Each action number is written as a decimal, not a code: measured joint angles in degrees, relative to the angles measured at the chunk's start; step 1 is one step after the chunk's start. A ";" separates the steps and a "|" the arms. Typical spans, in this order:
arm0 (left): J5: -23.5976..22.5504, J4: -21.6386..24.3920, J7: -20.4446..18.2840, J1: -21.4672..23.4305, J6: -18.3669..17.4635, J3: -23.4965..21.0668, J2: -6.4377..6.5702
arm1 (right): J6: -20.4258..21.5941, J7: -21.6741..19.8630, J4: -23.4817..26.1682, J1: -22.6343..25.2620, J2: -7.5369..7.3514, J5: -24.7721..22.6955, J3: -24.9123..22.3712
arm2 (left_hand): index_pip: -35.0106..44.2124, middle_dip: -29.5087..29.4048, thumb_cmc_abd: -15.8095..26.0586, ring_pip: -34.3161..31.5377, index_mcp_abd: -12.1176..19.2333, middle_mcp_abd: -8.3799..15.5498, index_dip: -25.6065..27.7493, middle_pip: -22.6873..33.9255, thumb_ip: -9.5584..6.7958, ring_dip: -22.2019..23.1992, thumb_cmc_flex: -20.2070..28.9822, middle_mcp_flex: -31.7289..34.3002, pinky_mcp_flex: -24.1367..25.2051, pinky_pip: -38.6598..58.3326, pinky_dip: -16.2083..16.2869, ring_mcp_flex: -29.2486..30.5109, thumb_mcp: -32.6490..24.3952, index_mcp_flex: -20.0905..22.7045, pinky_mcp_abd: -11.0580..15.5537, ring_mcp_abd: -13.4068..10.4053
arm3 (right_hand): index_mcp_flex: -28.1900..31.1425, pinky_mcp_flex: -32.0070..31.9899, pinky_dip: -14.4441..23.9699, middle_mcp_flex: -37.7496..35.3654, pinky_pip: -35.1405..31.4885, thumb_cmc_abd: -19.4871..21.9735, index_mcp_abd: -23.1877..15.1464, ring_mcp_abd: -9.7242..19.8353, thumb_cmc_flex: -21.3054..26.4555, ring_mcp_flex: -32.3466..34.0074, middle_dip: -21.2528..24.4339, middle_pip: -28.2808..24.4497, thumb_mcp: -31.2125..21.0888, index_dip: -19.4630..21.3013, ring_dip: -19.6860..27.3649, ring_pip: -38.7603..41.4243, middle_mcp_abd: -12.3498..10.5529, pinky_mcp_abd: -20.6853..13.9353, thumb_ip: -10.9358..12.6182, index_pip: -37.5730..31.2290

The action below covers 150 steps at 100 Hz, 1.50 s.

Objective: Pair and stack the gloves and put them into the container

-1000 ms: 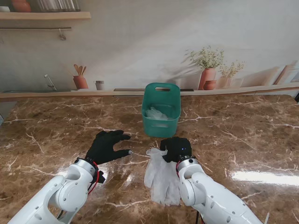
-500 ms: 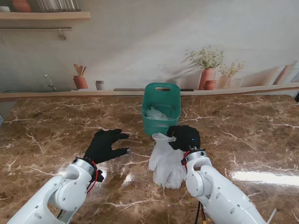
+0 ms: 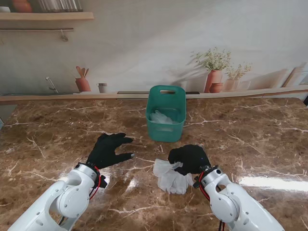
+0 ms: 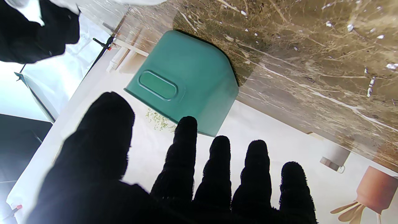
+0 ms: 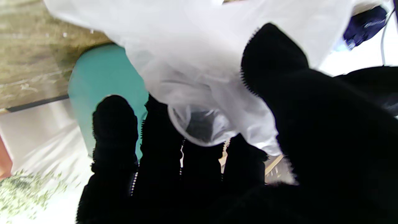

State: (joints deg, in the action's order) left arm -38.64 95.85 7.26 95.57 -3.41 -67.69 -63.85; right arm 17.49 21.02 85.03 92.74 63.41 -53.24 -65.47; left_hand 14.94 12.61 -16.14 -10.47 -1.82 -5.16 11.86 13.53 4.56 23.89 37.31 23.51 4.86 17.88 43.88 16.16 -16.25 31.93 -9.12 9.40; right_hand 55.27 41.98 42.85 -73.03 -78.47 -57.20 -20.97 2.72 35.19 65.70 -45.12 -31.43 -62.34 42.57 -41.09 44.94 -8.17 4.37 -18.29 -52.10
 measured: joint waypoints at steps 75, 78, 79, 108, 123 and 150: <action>-0.19 0.03 0.14 -0.07 -0.60 0.07 0.00 | 4.06 -12.52 9.94 4.34 -2.82 -1.45 -4.25 | 0.00 -0.01 0.55 0.00 0.00 0.00 0.01 0.00 -0.01 -0.01 0.00 0.62 0.01 -0.03 1.70 0.27 0.00 0.00 0.00 -0.02 | -3.77 -10.52 -0.81 6.71 15.10 12.70 7.08 -1.23 -7.07 -9.07 6.86 8.12 -4.84 -25.66 3.79 -13.12 2.12 1.99 7.23 1.98; -0.31 0.09 0.28 0.06 -0.76 -0.09 -0.03 | 3.87 -12.51 9.86 3.21 -2.87 -3.16 -3.36 | 0.00 -0.01 0.55 0.00 0.00 0.00 0.01 0.00 -0.01 -0.01 0.00 0.62 0.01 -0.03 1.71 0.27 0.00 0.00 0.00 -0.02 | -3.94 -10.43 -1.54 6.71 15.77 11.51 6.90 -1.21 -4.42 -9.06 6.43 9.66 -7.09 -25.53 3.99 -14.53 2.05 1.99 6.95 3.90; -0.36 0.11 0.32 0.10 -0.82 -0.15 -0.03 | 3.82 -12.53 9.80 2.78 -2.90 -3.69 -3.03 | 0.00 -0.01 0.55 0.00 0.00 0.00 0.01 0.00 -0.01 -0.01 0.00 0.62 0.01 -0.03 1.72 0.27 0.00 0.00 0.00 -0.02 | -4.29 -10.41 -1.99 6.76 16.21 11.16 6.90 -1.20 -3.71 -9.03 6.43 10.09 -7.65 -24.72 3.99 -15.35 2.02 1.99 6.17 5.23; -1.85 1.96 0.92 2.32 -1.42 -2.95 -0.11 | 5.78 -15.28 3.44 -10.41 -4.44 -8.70 7.68 | 0.00 -0.01 0.55 0.00 0.00 0.00 0.01 0.00 -0.01 -0.01 0.00 0.62 0.01 -0.03 2.38 0.27 0.72 0.00 0.00 -0.02 | -12.12 -12.40 -7.03 21.73 25.05 9.69 9.05 2.74 0.61 -15.31 21.48 17.92 -12.63 -16.14 15.34 -30.98 0.34 -0.23 9.47 30.91; -2.12 2.61 1.10 3.18 -1.69 -4.00 -0.09 | 6.00 -16.06 -0.13 -15.10 -4.86 -9.83 13.05 | 0.00 -0.01 0.55 0.00 0.00 0.00 0.01 0.00 -0.02 -0.01 0.00 0.61 0.01 -0.03 2.40 0.27 0.64 0.00 -0.01 -0.02 | -18.48 -16.25 -7.07 29.92 28.84 9.66 9.47 3.80 0.63 -21.86 26.21 20.81 -12.63 -19.61 20.33 -34.61 0.33 -0.15 9.47 35.02; -2.00 2.81 1.46 3.57 -2.24 -4.29 -0.05 | 5.51 -18.88 -5.20 -21.17 -5.49 -9.97 21.49 | 0.00 -0.06 1.14 0.00 0.00 0.00 0.01 -0.01 -0.20 -0.01 -0.01 0.62 0.01 -0.03 2.40 0.27 1.40 0.00 -0.01 -0.02 | -25.50 -20.83 -7.07 38.76 32.80 8.93 9.44 4.37 0.66 -30.28 31.13 22.28 -11.06 -22.50 24.47 -36.83 0.70 -0.44 9.47 40.35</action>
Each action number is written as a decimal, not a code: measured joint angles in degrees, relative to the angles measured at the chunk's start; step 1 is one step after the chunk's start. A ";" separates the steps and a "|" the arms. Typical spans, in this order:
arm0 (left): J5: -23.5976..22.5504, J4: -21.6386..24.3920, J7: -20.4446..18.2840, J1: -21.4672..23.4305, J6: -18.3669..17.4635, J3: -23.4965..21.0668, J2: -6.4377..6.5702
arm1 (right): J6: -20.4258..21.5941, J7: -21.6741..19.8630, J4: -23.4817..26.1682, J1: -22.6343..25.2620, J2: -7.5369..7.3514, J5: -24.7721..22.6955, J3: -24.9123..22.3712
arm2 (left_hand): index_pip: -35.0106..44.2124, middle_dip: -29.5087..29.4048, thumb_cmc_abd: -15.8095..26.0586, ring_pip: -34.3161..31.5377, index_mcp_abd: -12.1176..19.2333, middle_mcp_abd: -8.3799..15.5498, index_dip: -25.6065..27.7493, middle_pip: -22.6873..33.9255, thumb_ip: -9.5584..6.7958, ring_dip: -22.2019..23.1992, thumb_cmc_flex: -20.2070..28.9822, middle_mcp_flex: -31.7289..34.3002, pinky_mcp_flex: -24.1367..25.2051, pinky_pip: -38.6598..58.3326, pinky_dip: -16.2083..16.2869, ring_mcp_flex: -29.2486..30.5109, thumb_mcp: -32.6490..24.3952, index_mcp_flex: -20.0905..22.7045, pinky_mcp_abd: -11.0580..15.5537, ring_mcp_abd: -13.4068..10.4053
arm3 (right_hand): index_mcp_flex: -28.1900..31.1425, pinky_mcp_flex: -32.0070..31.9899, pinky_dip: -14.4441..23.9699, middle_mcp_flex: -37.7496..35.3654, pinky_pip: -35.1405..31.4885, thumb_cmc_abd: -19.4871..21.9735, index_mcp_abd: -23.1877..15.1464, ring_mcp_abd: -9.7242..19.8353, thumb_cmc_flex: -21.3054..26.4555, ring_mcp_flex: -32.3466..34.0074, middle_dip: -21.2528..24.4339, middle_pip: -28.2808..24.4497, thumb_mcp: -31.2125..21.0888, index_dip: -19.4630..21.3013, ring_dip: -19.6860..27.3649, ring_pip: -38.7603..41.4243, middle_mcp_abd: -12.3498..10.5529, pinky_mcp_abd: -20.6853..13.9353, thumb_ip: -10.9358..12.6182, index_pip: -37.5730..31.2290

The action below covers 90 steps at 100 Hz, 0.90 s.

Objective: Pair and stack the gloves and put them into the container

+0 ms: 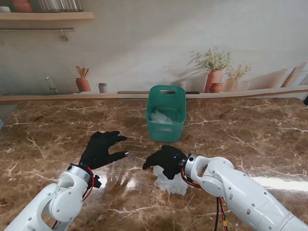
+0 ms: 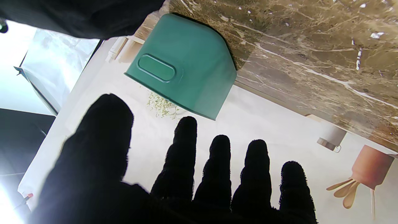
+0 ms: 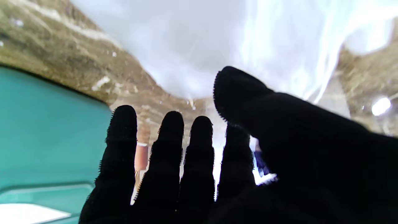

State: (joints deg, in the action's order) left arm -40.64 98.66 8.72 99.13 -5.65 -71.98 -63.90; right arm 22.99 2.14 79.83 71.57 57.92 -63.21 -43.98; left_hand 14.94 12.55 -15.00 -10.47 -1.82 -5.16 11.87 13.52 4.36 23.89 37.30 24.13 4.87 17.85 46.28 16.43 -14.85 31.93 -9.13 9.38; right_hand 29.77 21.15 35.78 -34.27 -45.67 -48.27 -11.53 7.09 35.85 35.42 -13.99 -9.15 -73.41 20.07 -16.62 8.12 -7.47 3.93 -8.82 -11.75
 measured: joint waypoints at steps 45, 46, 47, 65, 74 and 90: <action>0.01 0.03 -0.45 -0.01 -0.40 -0.07 0.07 | -1.13 13.31 -7.38 -4.25 -0.45 -4.23 6.62 | 0.00 -0.02 0.00 0.01 0.00 0.00 0.01 -0.11 -0.03 0.00 0.00 0.00 0.01 -0.67 0.00 0.00 1.15 0.00 0.00 -0.01 | 23.29 0.43 0.00 -24.60 -0.60 -10.29 -11.32 1.11 -0.09 3.40 -49.20 -27.47 5.50 9.35 -28.74 35.64 -5.77 -0.10 -8.72 -34.79; 0.01 0.03 -0.47 -0.01 -0.40 -0.07 0.07 | -1.14 13.74 -7.55 -4.30 -0.45 -4.29 6.72 | 0.00 -0.02 0.00 0.01 0.00 0.00 0.01 -0.11 -0.03 0.00 0.00 0.00 0.01 -0.68 0.00 0.00 1.15 0.00 0.00 -0.01 | 24.45 0.43 0.00 -24.80 -0.63 -10.30 -12.02 1.13 -0.09 3.40 -49.78 -27.48 5.52 9.35 -28.76 35.79 -5.77 -0.31 -8.72 -36.49; 0.01 0.03 -0.48 -0.01 -0.39 -0.07 0.07 | -1.14 14.16 -7.71 -4.33 -0.44 -4.33 6.81 | 0.00 -0.02 0.00 0.01 0.00 0.00 0.01 -0.11 -0.03 0.00 0.00 0.00 0.01 -0.68 0.00 0.00 1.15 0.00 0.00 -0.01 | 25.16 0.43 0.00 -24.81 -0.66 -10.30 -12.54 1.14 -0.08 3.39 -49.85 -27.49 5.54 9.34 -28.78 36.15 -5.77 -0.52 -8.72 -37.67; 0.05 0.04 -0.51 -0.08 -0.45 0.02 0.08 | -0.29 14.95 -8.12 -2.41 0.09 -4.63 3.19 | 0.00 -0.03 0.63 0.01 0.00 0.00 0.01 -0.11 -0.03 0.00 0.96 0.00 0.01 -1.33 0.00 0.00 2.20 0.00 0.00 -0.01 | 26.98 1.77 1.59 -14.69 -3.52 -10.30 -14.36 1.42 -0.24 0.09 -23.56 -11.44 5.56 17.31 -15.17 20.48 -2.34 -0.32 -8.74 -39.66; 0.18 0.03 -0.60 -0.13 -0.49 0.05 0.08 | 0.32 12.35 -6.76 -0.64 0.12 -4.18 0.45 | 0.00 -0.03 0.63 0.01 0.00 0.00 0.01 -0.11 -0.05 0.00 1.31 0.00 0.02 -1.38 0.00 0.00 2.75 0.00 0.00 -0.01 | 26.98 3.17 1.96 -9.79 -4.18 -9.82 -14.36 -1.31 -0.24 0.17 -11.76 -4.46 5.54 19.67 -6.32 9.76 0.70 0.25 -8.74 -39.55; 0.32 0.03 -0.87 -0.21 -0.48 0.19 0.11 | -0.23 12.15 -5.50 0.20 -0.33 -4.22 0.61 | 0.00 -0.03 0.63 0.01 0.00 0.00 0.02 -0.12 -0.05 0.00 1.31 0.00 0.02 -1.69 0.01 0.00 2.75 0.00 0.00 -0.01 | 19.26 4.96 1.96 -5.79 -4.26 -8.97 -11.83 -6.75 -2.50 5.58 -4.86 -2.18 5.49 29.97 -2.86 5.20 3.55 2.31 -8.59 -31.74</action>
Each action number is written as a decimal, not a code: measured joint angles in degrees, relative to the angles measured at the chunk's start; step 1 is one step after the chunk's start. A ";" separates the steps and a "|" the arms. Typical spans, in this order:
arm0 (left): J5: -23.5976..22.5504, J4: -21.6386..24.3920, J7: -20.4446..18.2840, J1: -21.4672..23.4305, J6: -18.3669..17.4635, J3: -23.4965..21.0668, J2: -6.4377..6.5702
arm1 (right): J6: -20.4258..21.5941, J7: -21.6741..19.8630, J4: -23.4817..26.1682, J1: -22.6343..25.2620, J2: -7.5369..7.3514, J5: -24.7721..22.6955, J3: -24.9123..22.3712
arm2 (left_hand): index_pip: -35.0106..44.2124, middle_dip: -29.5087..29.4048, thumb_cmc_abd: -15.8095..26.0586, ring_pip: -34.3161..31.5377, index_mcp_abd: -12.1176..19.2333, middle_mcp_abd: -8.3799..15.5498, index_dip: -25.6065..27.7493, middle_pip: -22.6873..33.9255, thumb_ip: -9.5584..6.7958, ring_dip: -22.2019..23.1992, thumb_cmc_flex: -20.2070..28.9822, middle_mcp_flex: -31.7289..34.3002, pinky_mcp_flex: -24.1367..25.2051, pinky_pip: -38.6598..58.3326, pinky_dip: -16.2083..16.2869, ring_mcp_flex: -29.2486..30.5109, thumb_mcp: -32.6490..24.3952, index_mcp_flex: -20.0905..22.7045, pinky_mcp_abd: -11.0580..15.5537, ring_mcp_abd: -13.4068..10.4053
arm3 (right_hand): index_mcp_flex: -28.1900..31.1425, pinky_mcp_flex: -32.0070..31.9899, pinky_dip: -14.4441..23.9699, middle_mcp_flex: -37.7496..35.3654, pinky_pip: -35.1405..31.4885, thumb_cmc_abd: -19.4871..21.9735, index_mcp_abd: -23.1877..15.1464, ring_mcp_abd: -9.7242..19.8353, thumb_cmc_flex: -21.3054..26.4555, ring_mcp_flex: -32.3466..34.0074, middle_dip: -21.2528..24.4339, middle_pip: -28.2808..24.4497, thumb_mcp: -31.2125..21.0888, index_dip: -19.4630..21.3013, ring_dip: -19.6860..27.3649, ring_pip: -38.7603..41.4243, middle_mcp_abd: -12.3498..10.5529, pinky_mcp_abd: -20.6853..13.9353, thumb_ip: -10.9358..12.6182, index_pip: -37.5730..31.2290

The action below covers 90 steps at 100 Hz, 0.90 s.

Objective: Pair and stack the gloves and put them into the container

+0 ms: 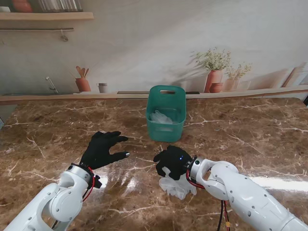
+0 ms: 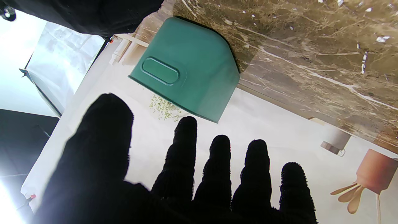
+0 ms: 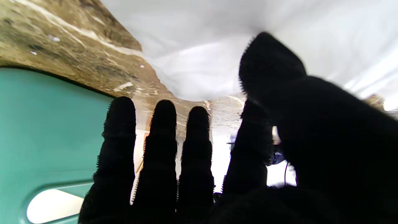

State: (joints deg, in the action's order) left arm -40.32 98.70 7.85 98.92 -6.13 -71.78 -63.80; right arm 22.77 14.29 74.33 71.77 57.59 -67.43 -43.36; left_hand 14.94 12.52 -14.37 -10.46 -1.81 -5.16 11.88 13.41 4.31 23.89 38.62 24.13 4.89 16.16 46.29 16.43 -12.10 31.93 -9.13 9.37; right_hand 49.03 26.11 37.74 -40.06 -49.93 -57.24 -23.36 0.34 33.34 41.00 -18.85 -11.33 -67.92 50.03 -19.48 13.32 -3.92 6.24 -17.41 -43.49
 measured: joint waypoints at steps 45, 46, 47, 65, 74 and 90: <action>0.20 0.16 -0.98 -0.05 0.13 0.04 0.10 | -6.53 0.16 -0.52 -0.28 -0.03 -1.39 1.59 | 0.19 -0.48 0.00 0.03 0.91 0.75 1.10 -0.48 0.00 -0.01 1.58 0.00 0.01 -1.20 0.06 0.00 0.64 2.83 0.00 -0.26 | -16.91 8.72 2.91 -15.02 -13.73 1.68 18.80 4.02 -4.40 14.83 -23.06 -22.09 -1.32 -24.32 -20.04 20.24 -6.55 -1.38 3.36 28.21; 0.21 0.16 -0.98 -0.05 0.13 0.04 0.10 | -6.56 0.22 -0.52 -0.26 -0.03 -1.43 1.59 | 0.19 -0.49 0.00 0.03 0.92 0.80 1.10 -0.48 0.00 -0.01 1.58 0.00 0.01 -1.23 0.05 0.00 0.64 2.83 0.00 -0.27 | -15.91 8.77 2.91 -16.04 -13.76 1.68 18.15 4.21 -4.35 14.92 -24.99 -23.01 -1.35 -24.29 -20.71 20.94 -6.85 -1.38 3.04 26.89; 0.21 0.16 -0.98 -0.05 0.13 0.04 0.10 | -6.58 0.26 -0.51 -0.24 -0.03 -1.47 1.58 | 0.19 -0.50 0.00 0.04 0.94 0.83 1.10 -0.48 0.00 -0.01 1.58 0.00 0.01 -1.24 0.05 0.00 0.64 2.83 0.00 -0.32 | -14.88 8.77 2.91 -17.03 -13.78 1.63 17.49 4.23 -4.34 14.66 -26.82 -23.78 -1.35 -24.24 -21.29 21.98 -7.17 -1.38 2.89 25.87; 0.25 0.16 -0.88 -0.06 0.08 0.07 0.11 | -6.30 2.78 -1.27 -0.56 -0.01 -1.42 2.14 | 0.72 -0.56 0.00 0.64 1.34 1.21 1.24 -0.48 -0.01 -0.01 1.62 0.00 0.01 -1.79 0.06 0.00 1.78 3.56 0.00 -0.72 | 4.76 7.72 2.91 -26.43 -13.67 -1.32 0.72 6.19 -1.44 14.55 -46.45 -34.46 0.42 -22.87 -29.74 35.49 -9.50 -0.68 -1.01 -6.56; 0.24 0.16 -0.88 -0.06 0.06 0.07 0.11 | -5.64 3.21 -1.69 -0.53 0.05 -0.99 1.89 | 0.72 -0.56 0.00 0.65 1.41 1.25 1.25 -0.48 -0.01 -0.01 1.62 0.00 0.01 -1.80 0.05 0.00 1.78 3.56 0.00 -0.73 | 7.27 4.94 2.31 -23.44 -11.49 -1.25 -1.85 6.71 -1.38 8.93 -49.17 -33.31 0.36 -17.97 -30.32 36.16 -9.50 -0.59 -0.85 -8.68; 0.28 0.15 -0.88 -0.07 0.00 0.05 0.11 | -3.46 1.78 -1.59 1.02 0.37 -0.23 -0.97 | 1.46 -0.57 0.78 0.65 1.47 1.32 2.04 -0.48 -0.01 -0.02 1.62 0.00 0.01 -1.83 0.05 0.00 1.84 4.45 0.00 -0.73 | 7.42 6.34 2.27 -8.92 -10.10 -0.85 -2.17 5.50 -1.25 2.93 -22.59 -13.68 -1.05 -7.51 -14.94 15.80 -5.47 -0.59 -0.62 -7.11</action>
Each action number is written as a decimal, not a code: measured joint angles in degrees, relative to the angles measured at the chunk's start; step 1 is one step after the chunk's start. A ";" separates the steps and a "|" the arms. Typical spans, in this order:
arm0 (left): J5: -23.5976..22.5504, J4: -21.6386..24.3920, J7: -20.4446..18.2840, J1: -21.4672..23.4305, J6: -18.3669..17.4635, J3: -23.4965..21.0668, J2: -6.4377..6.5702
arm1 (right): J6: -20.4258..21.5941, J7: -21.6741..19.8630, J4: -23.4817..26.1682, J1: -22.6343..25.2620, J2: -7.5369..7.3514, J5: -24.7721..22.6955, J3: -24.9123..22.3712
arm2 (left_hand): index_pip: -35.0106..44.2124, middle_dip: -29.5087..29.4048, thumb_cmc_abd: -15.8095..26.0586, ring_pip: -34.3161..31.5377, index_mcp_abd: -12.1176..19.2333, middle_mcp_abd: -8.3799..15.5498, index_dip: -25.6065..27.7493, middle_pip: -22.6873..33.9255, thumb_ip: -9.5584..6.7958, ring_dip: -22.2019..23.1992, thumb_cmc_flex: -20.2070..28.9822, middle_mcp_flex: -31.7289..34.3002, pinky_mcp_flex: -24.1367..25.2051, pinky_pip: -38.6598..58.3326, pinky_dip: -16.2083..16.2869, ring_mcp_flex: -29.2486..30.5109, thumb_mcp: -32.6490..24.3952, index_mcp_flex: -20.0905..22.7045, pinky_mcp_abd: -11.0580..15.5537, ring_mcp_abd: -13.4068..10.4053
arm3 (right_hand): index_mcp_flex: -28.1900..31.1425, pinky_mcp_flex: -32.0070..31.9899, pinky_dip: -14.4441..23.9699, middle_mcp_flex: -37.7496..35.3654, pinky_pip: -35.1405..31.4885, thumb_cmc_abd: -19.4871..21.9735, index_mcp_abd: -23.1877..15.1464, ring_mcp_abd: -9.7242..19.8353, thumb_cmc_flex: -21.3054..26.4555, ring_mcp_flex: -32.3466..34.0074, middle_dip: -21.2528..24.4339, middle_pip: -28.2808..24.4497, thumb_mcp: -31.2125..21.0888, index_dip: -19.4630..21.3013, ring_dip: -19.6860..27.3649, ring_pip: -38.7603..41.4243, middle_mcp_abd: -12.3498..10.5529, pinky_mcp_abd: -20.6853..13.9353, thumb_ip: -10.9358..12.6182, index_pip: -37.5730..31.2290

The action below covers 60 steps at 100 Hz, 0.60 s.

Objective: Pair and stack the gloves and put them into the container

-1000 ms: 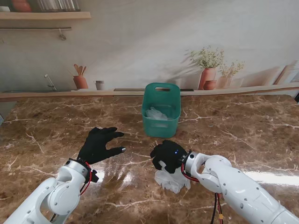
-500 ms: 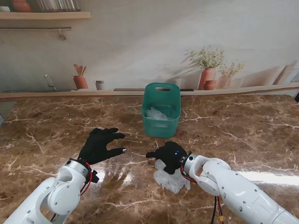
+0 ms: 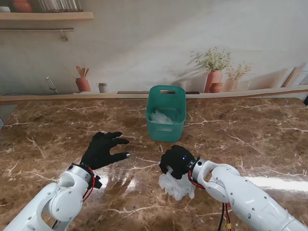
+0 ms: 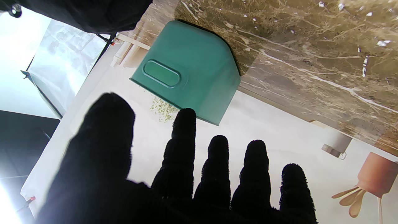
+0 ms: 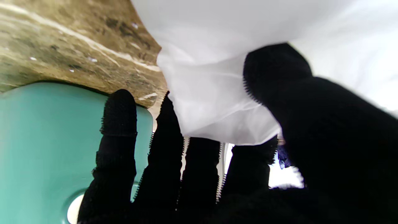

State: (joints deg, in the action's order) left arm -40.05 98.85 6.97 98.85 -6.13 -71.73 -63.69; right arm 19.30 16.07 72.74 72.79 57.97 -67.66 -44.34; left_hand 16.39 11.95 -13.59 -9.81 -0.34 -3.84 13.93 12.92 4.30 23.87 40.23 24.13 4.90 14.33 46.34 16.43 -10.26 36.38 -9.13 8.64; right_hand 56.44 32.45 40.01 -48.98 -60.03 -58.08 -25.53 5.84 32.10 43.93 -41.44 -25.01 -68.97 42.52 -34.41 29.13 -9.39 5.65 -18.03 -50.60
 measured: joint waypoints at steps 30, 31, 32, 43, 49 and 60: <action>0.14 -0.07 0.09 -0.11 -0.18 0.04 0.00 | 0.89 0.59 0.54 1.71 0.37 2.65 -1.92 | 0.58 0.00 0.42 0.00 0.05 0.61 0.25 -0.05 0.00 0.00 0.04 0.60 0.00 -0.03 0.00 0.01 0.55 0.57 0.00 -0.04 | -0.86 19.73 -3.48 -23.10 -14.74 1.96 3.80 -4.12 3.76 27.83 1.96 -2.91 -0.14 7.90 0.93 9.91 2.55 -0.21 -0.17 -0.14; 0.14 -0.07 0.10 -0.11 -0.18 0.04 0.00 | 0.89 0.86 0.45 1.70 0.40 2.65 -1.88 | 0.58 0.00 0.42 0.00 0.06 0.61 0.26 -0.05 0.00 -0.01 0.04 0.60 0.00 -0.03 0.00 0.01 0.55 0.57 0.00 -0.04 | -0.86 20.06 -3.48 -23.16 -14.90 1.96 3.80 -4.02 3.76 27.85 1.76 -3.38 -0.14 7.90 0.35 10.81 2.51 -0.25 -0.17 -0.14; 0.14 -0.07 0.10 -0.11 -0.18 0.04 0.00 | 0.89 1.13 0.35 1.69 0.44 2.67 -1.87 | 0.58 0.00 0.42 0.00 0.06 0.61 0.26 -0.05 0.00 -0.01 0.04 0.60 0.00 -0.02 0.00 0.01 0.55 0.57 0.00 -0.04 | -0.86 20.09 -3.48 -23.33 -15.25 1.96 3.80 -3.83 3.76 28.15 1.37 -3.61 -0.14 7.90 0.27 11.13 2.48 -0.27 -0.17 -0.15; 0.16 -0.07 0.07 -0.11 -0.18 -0.01 0.00 | 1.28 1.14 -0.25 1.79 1.03 5.31 -2.38 | 0.61 0.00 0.42 0.01 0.09 0.68 0.29 -0.06 0.00 -0.01 0.04 0.60 0.00 -0.03 0.00 0.01 1.09 0.57 0.00 -0.06 | -0.81 20.68 -3.53 -23.97 -16.23 1.94 3.80 -3.70 3.76 28.31 -0.74 -5.38 -0.37 8.02 -1.60 14.85 2.35 -0.35 -0.17 -0.16; 0.20 -0.06 -0.02 -0.10 -0.18 -0.03 0.00 | 1.54 0.69 -0.45 2.03 1.55 8.47 -3.08 | 0.63 0.00 0.97 0.01 0.10 0.68 0.32 -0.06 0.00 -0.01 0.07 0.60 0.00 -0.05 0.00 0.01 1.09 0.57 0.00 -0.06 | -0.80 20.68 -3.95 -23.97 -16.23 1.94 3.80 -3.70 3.76 28.31 -0.96 -5.61 -0.37 8.03 -2.06 15.41 2.33 -0.59 -0.17 -0.16; 0.25 -0.05 -0.06 -0.09 -0.18 -0.05 0.00 | 1.03 1.65 -0.85 2.44 2.64 10.90 -4.18 | 0.63 0.00 0.97 0.01 0.12 0.69 0.76 -0.05 0.00 -0.01 0.07 0.60 0.00 -0.08 0.00 0.01 1.09 0.57 0.00 -0.07 | -0.79 20.63 -4.14 -23.97 -16.23 1.94 3.80 -3.70 3.76 28.31 -1.58 -6.01 -0.37 8.04 -2.60 15.96 2.32 -0.60 -0.17 -0.16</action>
State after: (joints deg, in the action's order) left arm -39.80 98.79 6.91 98.76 -6.31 -71.78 -63.69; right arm 20.33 17.72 71.89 75.23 60.60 -56.77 -48.52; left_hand 17.02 11.95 -12.62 -9.80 -0.22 -3.15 14.68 12.87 4.30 23.85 40.30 24.73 4.91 14.24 46.34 16.45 -9.17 36.95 -9.13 8.57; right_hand 55.66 53.08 35.88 -72.95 -76.27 -56.14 -21.73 2.15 35.86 72.24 -43.02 -31.02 -69.34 50.57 -37.01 45.09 -7.07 5.05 -18.20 -50.76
